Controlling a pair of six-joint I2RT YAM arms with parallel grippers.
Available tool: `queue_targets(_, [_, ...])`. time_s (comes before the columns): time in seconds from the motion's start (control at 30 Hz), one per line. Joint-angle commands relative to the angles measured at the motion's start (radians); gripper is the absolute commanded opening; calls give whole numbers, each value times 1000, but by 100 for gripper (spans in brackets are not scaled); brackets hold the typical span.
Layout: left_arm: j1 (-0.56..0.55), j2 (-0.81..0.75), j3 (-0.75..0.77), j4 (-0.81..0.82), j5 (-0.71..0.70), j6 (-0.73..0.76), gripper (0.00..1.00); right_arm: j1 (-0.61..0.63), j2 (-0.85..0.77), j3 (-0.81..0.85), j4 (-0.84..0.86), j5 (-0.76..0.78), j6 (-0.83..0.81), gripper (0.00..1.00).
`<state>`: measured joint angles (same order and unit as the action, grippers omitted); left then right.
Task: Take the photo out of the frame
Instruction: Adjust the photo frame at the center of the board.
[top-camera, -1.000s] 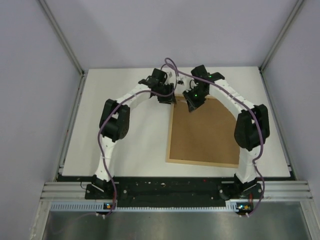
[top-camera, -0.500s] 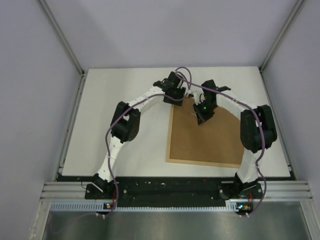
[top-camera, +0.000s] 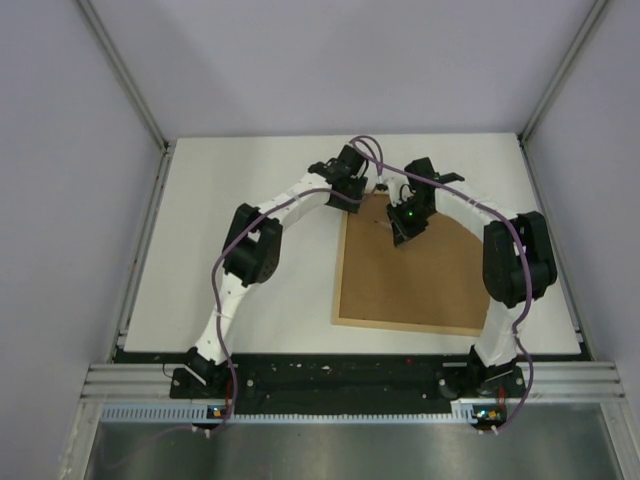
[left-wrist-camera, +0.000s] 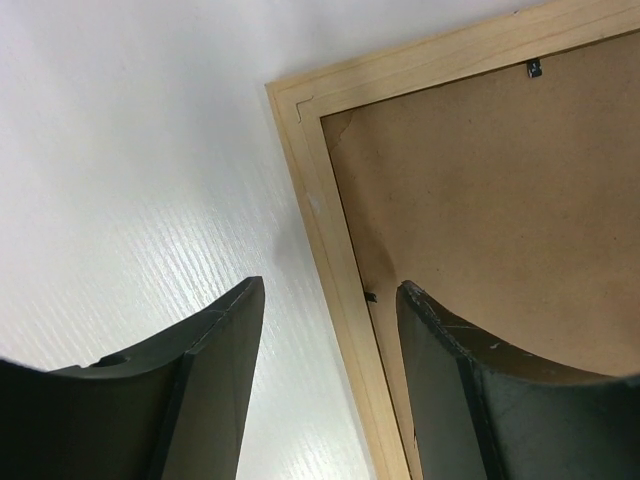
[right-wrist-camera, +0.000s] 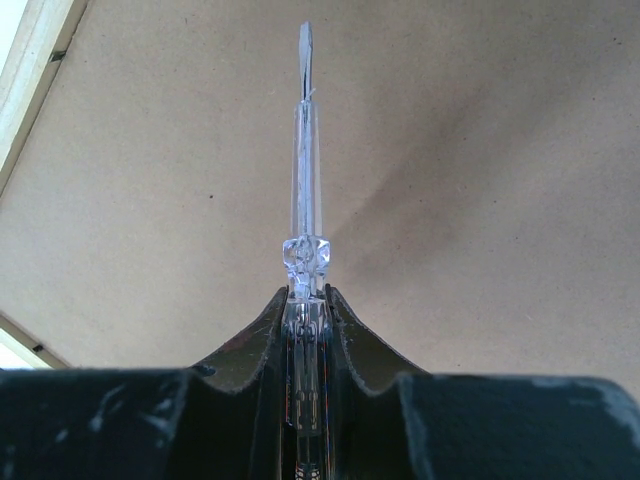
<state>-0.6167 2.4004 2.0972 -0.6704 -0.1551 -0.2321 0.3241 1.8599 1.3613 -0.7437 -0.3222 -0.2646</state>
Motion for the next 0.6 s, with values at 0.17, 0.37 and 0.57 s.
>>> queue_targets(0.17, [-6, 31, 43, -31, 20, -1, 61, -3, -5, 1, 40, -28, -2, 0])
queue_targets(0.37, [-8, 36, 43, -41, -3, 2, 56, -3, -4, 1, 43, -31, -1, 0])
queue_targets(0.57, [-9, 46, 53, -57, -9, 1, 37, -5, -7, -1, 41, -31, -2, 0])
